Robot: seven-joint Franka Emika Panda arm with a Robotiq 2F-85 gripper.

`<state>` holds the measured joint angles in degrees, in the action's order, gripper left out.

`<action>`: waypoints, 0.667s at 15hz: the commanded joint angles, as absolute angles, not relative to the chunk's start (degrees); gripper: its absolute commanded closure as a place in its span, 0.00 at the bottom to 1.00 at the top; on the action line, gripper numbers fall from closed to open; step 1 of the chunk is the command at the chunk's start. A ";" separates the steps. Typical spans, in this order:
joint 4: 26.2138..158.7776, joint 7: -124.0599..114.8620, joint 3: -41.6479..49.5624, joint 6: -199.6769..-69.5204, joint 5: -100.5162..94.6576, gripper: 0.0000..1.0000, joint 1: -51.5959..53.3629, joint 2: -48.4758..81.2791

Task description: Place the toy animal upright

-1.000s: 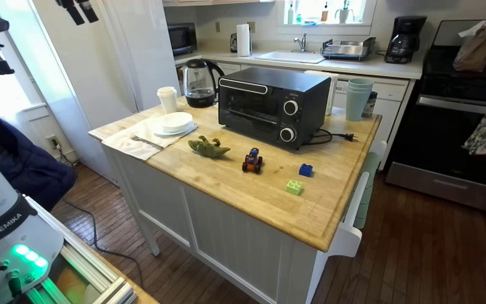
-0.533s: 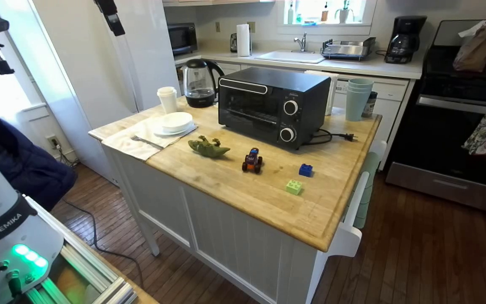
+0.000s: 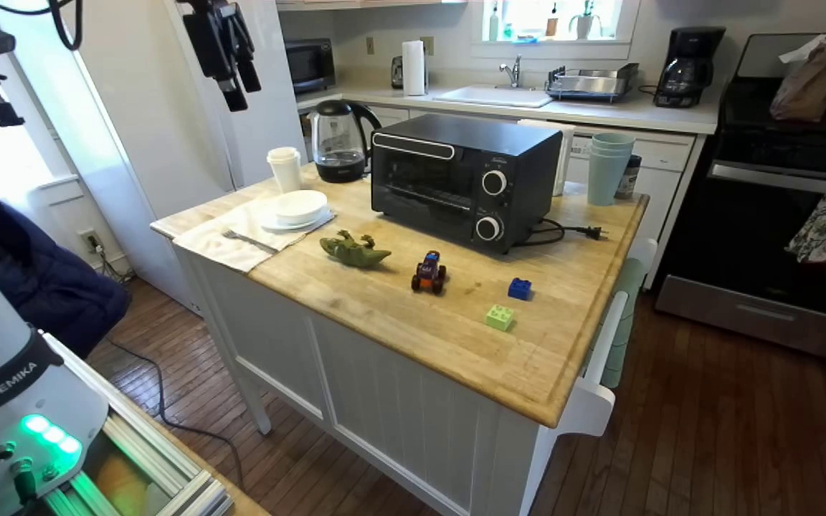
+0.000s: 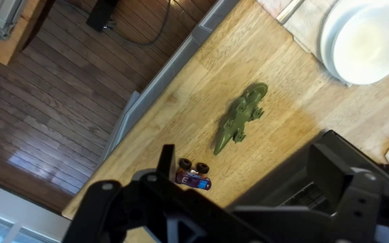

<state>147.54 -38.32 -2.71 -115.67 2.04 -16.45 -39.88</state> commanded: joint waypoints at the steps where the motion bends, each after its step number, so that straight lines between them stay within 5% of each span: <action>1: 149.03 -41.48 -0.49 -120.81 4.13 0.00 -17.18 -37.42; 10: 148.30 -40.15 -1.02 -118.36 2.07 0.00 -16.50 -37.98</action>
<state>148.42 -39.98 -1.32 -118.50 2.30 -16.83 -38.01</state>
